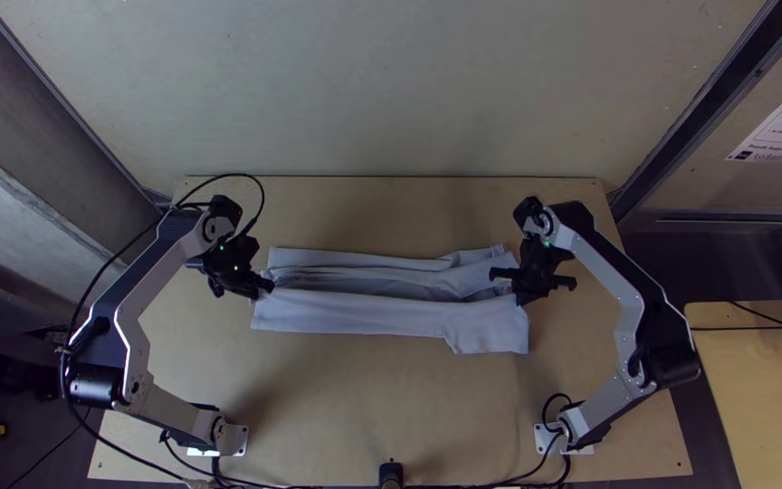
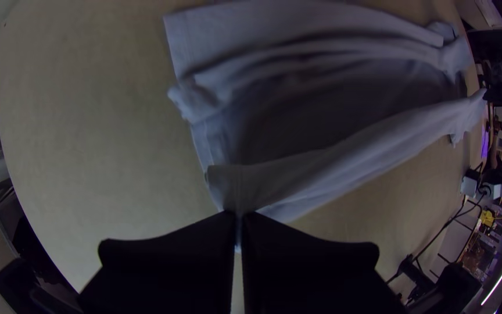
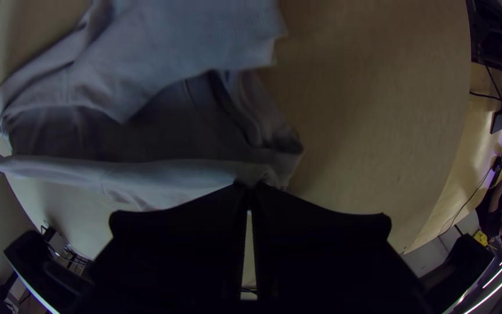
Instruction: Fold the t-shirt
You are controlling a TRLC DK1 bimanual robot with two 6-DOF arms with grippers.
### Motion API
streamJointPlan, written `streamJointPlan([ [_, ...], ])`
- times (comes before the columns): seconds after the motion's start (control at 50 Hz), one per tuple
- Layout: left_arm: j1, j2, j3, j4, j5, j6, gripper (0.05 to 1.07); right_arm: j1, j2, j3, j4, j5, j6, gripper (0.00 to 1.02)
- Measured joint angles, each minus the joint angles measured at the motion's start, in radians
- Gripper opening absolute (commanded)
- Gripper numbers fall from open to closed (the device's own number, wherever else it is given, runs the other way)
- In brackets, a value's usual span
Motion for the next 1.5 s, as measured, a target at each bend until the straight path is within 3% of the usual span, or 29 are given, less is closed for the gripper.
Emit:
streamJointPlan([
  [0.64, 0.027, 0.317, 0.358, 0.008, -0.005, 0.012, 0.1, -0.051, 0.387, 0.501, -0.096, 0.024, -0.026, 0.03],
  [0.66, 0.027, 0.325, 0.364, 0.008, -0.005, 0.011, 0.15, -0.051, 0.4, 0.513, -0.098, 0.024, -0.027, 0.03],
  [0.68, 0.027, 0.334, 0.372, 0.008, -0.005, 0.011, 0.29, -0.053, 0.413, 0.528, -0.099, 0.024, -0.031, 0.06],
  [0.7, 0.027, 0.339, 0.375, 0.007, -0.005, 0.011, 0.49, -0.054, 0.426, 0.541, -0.101, 0.024, -0.033, 0.11],
  [0.74, 0.027, 0.35, 0.382, 0.007, -0.005, 0.011, 0.98, -0.058, 0.45, 0.57, -0.103, 0.024, -0.037, 0.25],
  [0.76, 0.027, 0.354, 0.384, 0.007, -0.005, 0.011, 1.05, -0.06, 0.463, 0.583, -0.103, 0.024, -0.038, 0.36],
  [0.82, 0.028, 0.364, 0.384, 0.006, -0.008, 0.011, 1.03, -0.067, 0.499, 0.62, -0.104, 0.027, -0.048, 0.55],
  [0.92, 0.035, 0.365, 0.384, 0.01, 0.006, 0.003, 1.03, -0.08, 0.54, 0.662, -0.105, 0.051, -0.071, 0.67],
  [0.98, 0.043, 0.365, 0.384, 0.011, 0.029, -0.004, 1.03, -0.09, 0.554, 0.676, -0.105, 0.064, -0.074, 0.81],
  [1.06, 0.055, 0.365, 0.384, 0.011, 0.079, -0.019, 1.03, -0.101, 0.559, 0.684, -0.101, 0.071, -0.094, 0.89],
  [1.3, 0.14, 0.32, 0.383, 0.016, 0.312, -0.062, 1.03, -0.137, 0.544, 0.774, -0.099, 0.092, -0.12, 0.99],
  [1.5, 0.235, 0.26, 0.322, 0.048, 0.432, -0.079, 1.03, -0.17, 0.446, 0.806, -0.107, 0.095, -0.123, 0.99],
])
